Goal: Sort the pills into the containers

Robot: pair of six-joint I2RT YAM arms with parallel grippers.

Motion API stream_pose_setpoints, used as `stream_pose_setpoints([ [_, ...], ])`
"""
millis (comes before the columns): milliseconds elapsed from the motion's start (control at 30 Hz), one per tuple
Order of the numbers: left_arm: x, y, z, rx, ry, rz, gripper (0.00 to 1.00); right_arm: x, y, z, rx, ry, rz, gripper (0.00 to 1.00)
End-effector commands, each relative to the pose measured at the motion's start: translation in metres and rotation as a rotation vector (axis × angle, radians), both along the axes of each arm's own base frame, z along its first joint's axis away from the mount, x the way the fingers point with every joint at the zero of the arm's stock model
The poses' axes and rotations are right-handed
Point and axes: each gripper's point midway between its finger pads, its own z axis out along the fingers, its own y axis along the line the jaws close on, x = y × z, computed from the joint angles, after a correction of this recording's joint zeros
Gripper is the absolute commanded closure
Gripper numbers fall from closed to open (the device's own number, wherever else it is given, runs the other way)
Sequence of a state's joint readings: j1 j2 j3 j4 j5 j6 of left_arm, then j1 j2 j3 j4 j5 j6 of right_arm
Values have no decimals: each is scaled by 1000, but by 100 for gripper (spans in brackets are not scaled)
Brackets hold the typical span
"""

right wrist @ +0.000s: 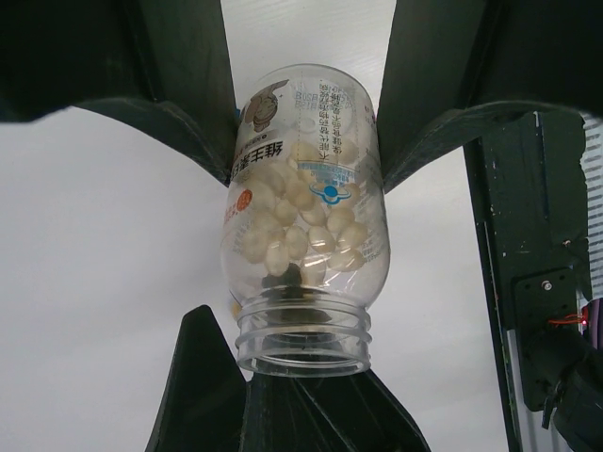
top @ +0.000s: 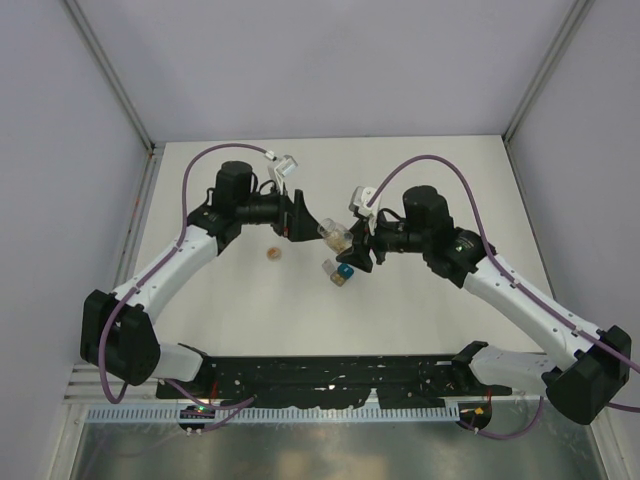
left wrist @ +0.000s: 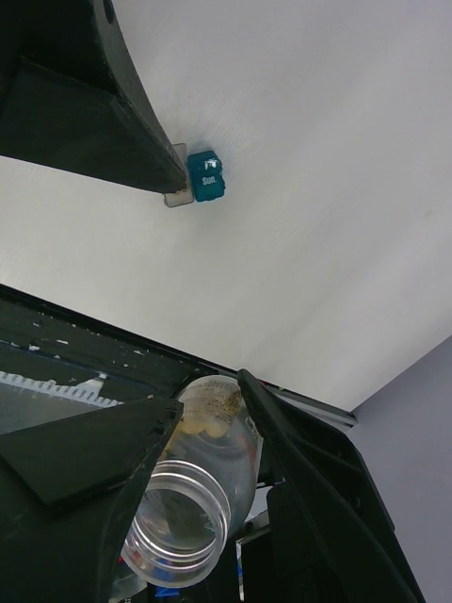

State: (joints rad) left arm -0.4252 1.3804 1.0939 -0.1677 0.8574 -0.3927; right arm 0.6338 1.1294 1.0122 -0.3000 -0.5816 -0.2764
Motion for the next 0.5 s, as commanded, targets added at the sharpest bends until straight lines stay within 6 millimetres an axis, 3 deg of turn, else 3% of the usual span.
stream_pose_setpoints([
  [0,-20,-8,34,-79,-75,-93,6,9,4,12,25,-34,-15,94],
  [233,-14,-3,26,-42,-92,-57,6,8,1,13,22,-45,-22,94],
  [467,24,31,1,145,-177,155,6,4,-6,17,16,-77,-28,94],
])
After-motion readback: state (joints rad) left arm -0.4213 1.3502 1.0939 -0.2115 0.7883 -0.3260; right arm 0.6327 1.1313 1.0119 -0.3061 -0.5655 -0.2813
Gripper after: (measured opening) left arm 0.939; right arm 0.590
